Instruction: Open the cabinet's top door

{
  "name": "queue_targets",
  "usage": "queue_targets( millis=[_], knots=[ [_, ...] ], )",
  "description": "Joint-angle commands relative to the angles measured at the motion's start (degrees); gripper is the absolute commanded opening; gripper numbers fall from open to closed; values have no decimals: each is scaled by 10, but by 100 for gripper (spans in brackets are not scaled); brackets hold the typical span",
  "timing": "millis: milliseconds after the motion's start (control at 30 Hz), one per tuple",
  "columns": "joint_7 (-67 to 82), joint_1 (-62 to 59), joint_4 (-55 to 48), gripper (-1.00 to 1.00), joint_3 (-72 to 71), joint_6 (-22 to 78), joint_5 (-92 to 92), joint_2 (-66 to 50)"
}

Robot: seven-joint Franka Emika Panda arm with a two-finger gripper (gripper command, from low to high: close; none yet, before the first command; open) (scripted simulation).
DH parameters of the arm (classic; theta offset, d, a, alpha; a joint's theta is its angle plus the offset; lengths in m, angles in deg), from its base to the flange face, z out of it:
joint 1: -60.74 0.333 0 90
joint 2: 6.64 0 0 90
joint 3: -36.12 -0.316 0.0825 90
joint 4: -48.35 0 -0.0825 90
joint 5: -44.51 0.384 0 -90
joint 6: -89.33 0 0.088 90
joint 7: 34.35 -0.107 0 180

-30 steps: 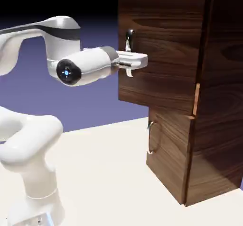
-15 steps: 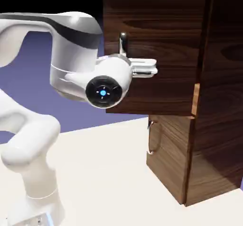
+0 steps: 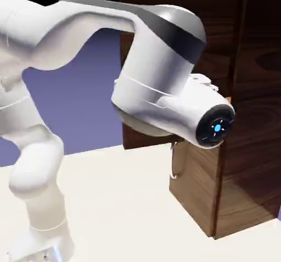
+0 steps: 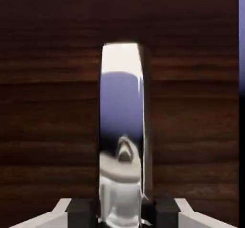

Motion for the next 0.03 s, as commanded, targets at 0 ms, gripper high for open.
queue_targets(
  millis=[0],
  knots=[
    [0, 0, 0, 100, 0, 0, 0, 0]
  ],
)
